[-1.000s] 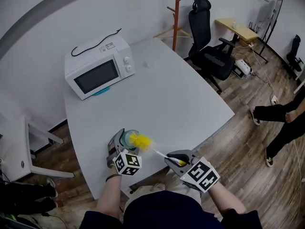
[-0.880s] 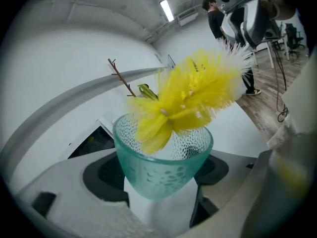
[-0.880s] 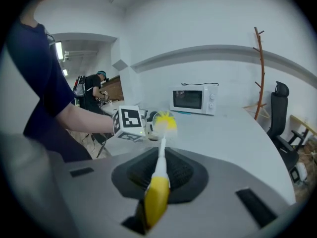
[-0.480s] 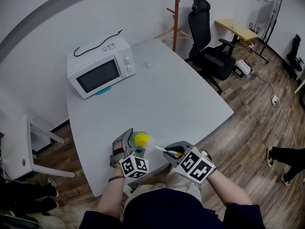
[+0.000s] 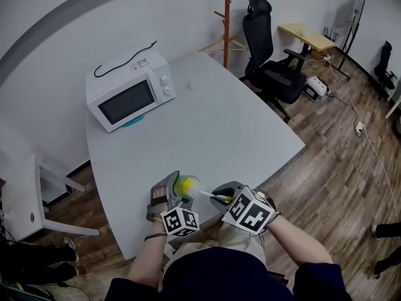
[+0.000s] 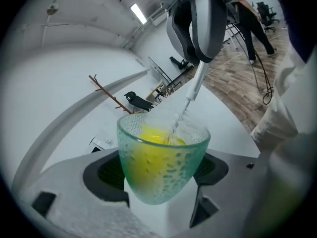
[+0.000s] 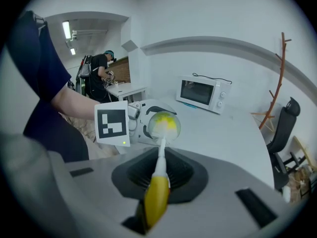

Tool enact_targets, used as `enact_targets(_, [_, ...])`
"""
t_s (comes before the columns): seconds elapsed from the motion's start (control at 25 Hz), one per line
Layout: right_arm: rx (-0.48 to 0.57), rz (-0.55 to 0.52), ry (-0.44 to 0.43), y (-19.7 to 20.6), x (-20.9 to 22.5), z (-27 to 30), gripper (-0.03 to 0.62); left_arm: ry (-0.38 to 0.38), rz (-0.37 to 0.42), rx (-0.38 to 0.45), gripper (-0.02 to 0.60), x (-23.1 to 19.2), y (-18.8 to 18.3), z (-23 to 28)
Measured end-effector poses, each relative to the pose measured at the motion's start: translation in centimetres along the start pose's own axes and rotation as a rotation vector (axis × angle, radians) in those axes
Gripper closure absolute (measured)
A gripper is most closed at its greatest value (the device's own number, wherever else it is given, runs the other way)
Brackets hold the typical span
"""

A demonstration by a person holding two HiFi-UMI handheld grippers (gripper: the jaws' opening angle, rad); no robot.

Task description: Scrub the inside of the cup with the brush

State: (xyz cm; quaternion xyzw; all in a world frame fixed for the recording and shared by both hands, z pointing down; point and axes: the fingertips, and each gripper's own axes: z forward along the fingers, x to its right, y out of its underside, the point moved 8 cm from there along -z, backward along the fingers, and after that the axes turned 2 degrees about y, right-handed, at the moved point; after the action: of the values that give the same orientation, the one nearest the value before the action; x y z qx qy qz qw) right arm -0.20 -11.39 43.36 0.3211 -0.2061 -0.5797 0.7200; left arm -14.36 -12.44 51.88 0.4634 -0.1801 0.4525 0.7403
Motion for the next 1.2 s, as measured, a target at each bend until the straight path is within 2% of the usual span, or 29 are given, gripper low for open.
enact_targets(0.2, [-0.023,-0.165,0.015,-0.3,-0.1,0.4,0.542,0.045,-0.020,0.014,0.199,-0.1,0.3,-0.1])
enact_targets(0.48, [-0.087,-0.511,0.048,-0.5,0.2,0.5,0.542,0.118,-0.091,0.039,0.199,0.3,0.3,0.2])
enact_targets(0.6, [-0.108,-0.717,0.075,-0.6,0.3,0.7,0.542,0.141,-0.097,0.039,0.199,0.6,0.6,0.7])
enact_targets(0.8, [-0.135,-1.174,0.158,-0.5,0.3,0.9,0.542,0.168,-0.102,0.033,0.199,1.0,0.8,0.9])
enact_targets(1.0, [-0.060,-1.403,0.185,-1.3,-0.2,0.4,0.542,0.180,-0.108,0.030,0.199,0.8,0.6,1.1])
enact_targets(1.2, [-0.057,-1.766,0.308,-1.0,0.1,0.1,0.542,0.190,-0.096,0.030,0.199,0.5,0.4,1.3])
